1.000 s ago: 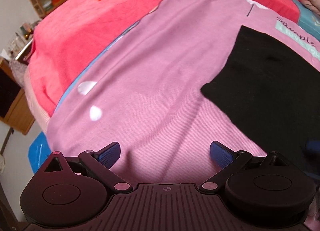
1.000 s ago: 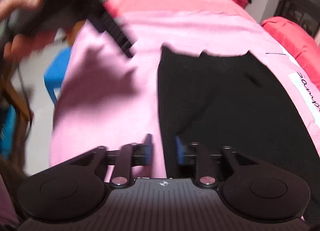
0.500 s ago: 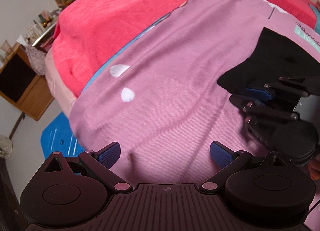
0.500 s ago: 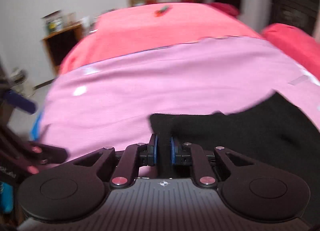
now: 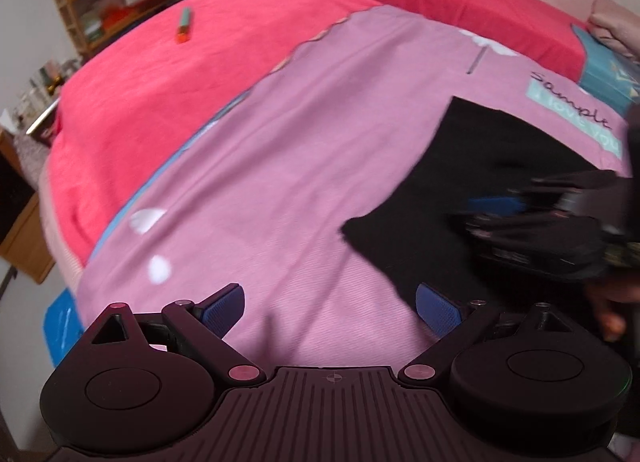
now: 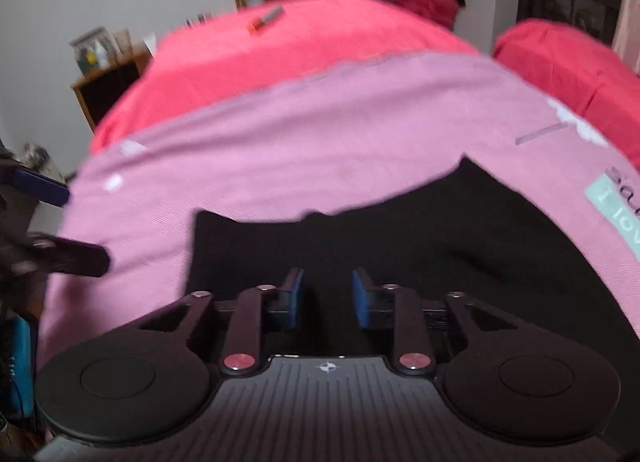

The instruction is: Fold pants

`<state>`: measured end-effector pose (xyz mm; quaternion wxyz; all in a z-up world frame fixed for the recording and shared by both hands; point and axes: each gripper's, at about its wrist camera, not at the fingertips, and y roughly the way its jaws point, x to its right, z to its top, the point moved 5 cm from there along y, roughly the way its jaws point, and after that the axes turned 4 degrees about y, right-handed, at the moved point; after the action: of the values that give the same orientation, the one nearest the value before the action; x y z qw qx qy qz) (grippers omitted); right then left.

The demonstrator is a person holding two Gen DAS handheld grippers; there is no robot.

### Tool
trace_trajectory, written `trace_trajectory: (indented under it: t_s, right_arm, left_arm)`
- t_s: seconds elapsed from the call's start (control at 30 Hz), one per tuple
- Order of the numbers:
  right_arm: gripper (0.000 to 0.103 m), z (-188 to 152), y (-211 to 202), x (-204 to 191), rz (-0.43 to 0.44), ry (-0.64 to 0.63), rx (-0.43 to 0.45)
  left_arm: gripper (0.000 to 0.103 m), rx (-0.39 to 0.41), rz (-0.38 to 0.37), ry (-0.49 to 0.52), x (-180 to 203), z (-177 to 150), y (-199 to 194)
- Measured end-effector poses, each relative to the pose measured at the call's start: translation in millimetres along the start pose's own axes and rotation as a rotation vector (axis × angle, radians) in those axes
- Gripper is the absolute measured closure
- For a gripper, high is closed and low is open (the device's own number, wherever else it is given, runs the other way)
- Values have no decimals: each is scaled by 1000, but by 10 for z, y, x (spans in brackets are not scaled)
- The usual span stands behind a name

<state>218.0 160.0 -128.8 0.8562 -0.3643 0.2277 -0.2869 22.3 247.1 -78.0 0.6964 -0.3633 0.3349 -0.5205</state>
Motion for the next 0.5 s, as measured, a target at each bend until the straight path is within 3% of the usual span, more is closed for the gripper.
trace_trajectory:
  t_s: [0.1, 0.2, 0.27, 0.33, 0.43, 0.5]
  right_arm:
    - [64, 161, 257, 65, 71, 77, 45]
    - [65, 299, 103, 155, 132, 125, 40]
    - [63, 323, -164, 295, 91, 101, 109]
    - [63, 320, -186, 524, -22, 80, 120]
    - [74, 276, 203, 818, -166, 67, 50]
    - [70, 301, 399, 828, -153, 53, 122]
  left_arm:
    - [0, -19, -14, 35, 202, 18, 204]
    - [0, -112, -28, 40, 268, -106, 479]
    - [0, -127, -43, 14, 220, -180, 574]
    - [0, -126, -48, -20, 153, -202, 588]
    - [0, -118, -30, -3, 154, -219, 583]
    - [0, -117, -23, 5, 165, -226, 581]
